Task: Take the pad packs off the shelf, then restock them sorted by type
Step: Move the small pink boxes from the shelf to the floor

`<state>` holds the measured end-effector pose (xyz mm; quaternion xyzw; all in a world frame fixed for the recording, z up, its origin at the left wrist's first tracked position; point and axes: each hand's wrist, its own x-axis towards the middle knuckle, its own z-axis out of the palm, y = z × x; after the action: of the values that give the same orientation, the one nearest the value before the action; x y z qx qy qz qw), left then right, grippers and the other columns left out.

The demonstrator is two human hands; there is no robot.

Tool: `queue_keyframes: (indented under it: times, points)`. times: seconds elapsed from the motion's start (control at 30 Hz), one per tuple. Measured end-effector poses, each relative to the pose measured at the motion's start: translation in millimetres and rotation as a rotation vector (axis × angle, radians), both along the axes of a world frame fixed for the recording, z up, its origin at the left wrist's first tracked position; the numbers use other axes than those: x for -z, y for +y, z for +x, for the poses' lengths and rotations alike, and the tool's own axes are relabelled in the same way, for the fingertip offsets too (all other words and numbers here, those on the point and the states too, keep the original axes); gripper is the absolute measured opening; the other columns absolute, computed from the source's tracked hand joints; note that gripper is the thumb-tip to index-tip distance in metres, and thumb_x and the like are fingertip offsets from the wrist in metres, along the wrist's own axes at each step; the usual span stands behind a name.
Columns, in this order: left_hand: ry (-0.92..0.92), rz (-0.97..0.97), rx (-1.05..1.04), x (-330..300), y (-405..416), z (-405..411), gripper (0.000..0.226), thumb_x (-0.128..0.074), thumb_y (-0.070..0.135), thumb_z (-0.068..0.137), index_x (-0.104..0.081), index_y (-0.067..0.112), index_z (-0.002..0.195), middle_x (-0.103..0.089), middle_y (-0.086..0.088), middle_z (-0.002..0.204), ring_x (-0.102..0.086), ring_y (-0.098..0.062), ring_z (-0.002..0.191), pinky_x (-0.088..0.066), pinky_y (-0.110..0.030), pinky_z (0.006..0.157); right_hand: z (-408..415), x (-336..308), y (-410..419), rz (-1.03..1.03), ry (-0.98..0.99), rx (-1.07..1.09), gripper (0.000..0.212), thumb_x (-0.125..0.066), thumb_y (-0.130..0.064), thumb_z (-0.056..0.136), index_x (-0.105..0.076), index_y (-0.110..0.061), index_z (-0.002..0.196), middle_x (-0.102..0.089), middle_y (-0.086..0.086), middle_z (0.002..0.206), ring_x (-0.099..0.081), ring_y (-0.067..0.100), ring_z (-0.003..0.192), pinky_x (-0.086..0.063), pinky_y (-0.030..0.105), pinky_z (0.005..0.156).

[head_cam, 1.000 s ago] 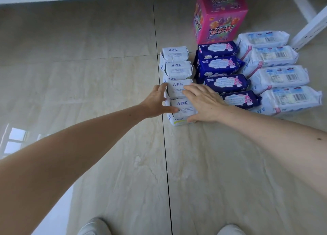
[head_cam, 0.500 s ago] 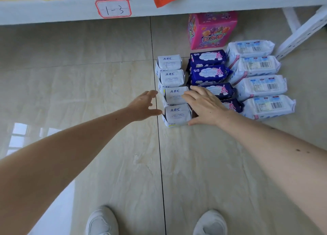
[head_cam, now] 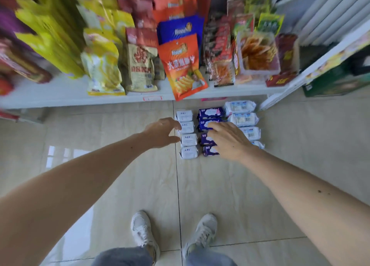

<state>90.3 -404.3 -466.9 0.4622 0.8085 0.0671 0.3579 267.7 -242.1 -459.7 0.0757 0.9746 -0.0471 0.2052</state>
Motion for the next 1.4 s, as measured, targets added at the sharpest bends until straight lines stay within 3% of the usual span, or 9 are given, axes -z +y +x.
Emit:
queue_keyframes:
  times: [0.17,0.3,0.47,0.6,0.73,1.0,1.17,1.27,1.4]
  points:
    - [0.130,0.017,0.136,-152,3,-20,0.035,-0.055,0.037,0.092,-0.052,0.027,0.126,-0.051,0.007,0.131,-0.045,-0.015,0.124,-0.040,-0.034,0.099,-26,-153,-2,0.070,0.002,0.036,0.028,-0.056,-0.009,0.087,-0.060,-0.013,0.114,-0.053,0.002,0.120,-0.051,0.023,0.109,-0.036,0.034,0.091]
    - [0.238,0.063,0.205,-249,1,-37,0.035,-0.055,0.037,0.092,-0.053,0.027,0.125,-0.053,0.006,0.127,-0.048,-0.015,0.120,-0.045,-0.034,0.092,-48,-249,-10,0.143,0.075,0.081,0.025,-0.059,-0.012,0.088,-0.063,-0.015,0.113,-0.055,0.001,0.117,-0.054,0.020,0.104,-0.038,0.034,0.090]
    - [0.309,0.167,0.246,-331,-4,-62,0.030,-0.057,0.037,0.090,-0.057,0.027,0.119,-0.056,0.007,0.122,-0.054,-0.014,0.111,-0.050,-0.033,0.084,-67,-336,-22,0.212,0.177,0.160,0.025,-0.061,-0.023,0.090,-0.064,-0.016,0.114,-0.057,0.000,0.118,-0.054,0.018,0.106,-0.043,0.038,0.096]
    - [0.352,0.212,0.270,-370,1,-91,0.032,-0.057,0.042,0.088,-0.057,0.028,0.118,-0.057,0.004,0.120,-0.054,-0.018,0.111,-0.052,-0.041,0.085,-89,-378,-21,0.244,0.253,0.208,0.023,-0.061,-0.026,0.089,-0.065,-0.016,0.110,-0.059,0.000,0.112,-0.056,0.016,0.101,-0.044,0.039,0.097]
    - [0.405,0.270,0.245,-396,11,-121,0.029,-0.057,0.039,0.089,-0.058,0.028,0.116,-0.056,0.006,0.119,-0.053,-0.015,0.110,-0.046,-0.032,0.076,-118,-405,-8,0.282,0.296,0.195,0.026,-0.062,-0.027,0.088,-0.065,-0.014,0.111,-0.059,0.002,0.111,-0.056,0.019,0.096,-0.045,0.037,0.090]
    - [0.471,0.270,0.125,-420,43,-180,0.032,-0.058,0.039,0.090,-0.057,0.027,0.121,-0.054,0.004,0.124,-0.051,-0.018,0.113,-0.045,-0.034,0.081,-198,-419,44,0.206,0.318,0.126,0.040,-0.062,-0.023,0.088,-0.053,-0.018,0.126,-0.060,0.004,0.120,-0.054,0.024,0.107,-0.046,0.038,0.090]
    - [0.459,0.268,0.025,-419,66,-207,0.033,-0.057,0.039,0.091,-0.058,0.025,0.120,-0.055,0.002,0.125,-0.051,-0.018,0.115,-0.043,-0.033,0.083,-248,-411,67,0.169,0.261,0.090,0.068,-0.068,-0.033,0.084,-0.036,-0.021,0.143,-0.048,0.005,0.140,-0.045,0.028,0.124,-0.045,0.042,0.096]
    - [0.440,0.272,-0.003,-417,74,-220,0.032,-0.058,0.039,0.090,-0.059,0.024,0.119,-0.055,0.002,0.126,-0.051,-0.019,0.116,-0.047,-0.036,0.090,-269,-404,76,0.177,0.212,0.082,0.077,-0.071,-0.039,0.080,-0.033,-0.021,0.144,-0.038,0.003,0.148,-0.039,0.028,0.130,-0.042,0.044,0.098]
    - [0.422,0.288,-0.040,-413,85,-240,0.030,-0.061,0.039,0.088,-0.061,0.024,0.115,-0.057,0.002,0.124,-0.052,-0.019,0.115,-0.047,-0.044,0.094,-285,-393,85,0.172,0.171,0.060,0.078,-0.074,-0.036,0.077,-0.032,-0.024,0.142,-0.043,0.003,0.142,-0.043,0.027,0.126,-0.044,0.043,0.094]
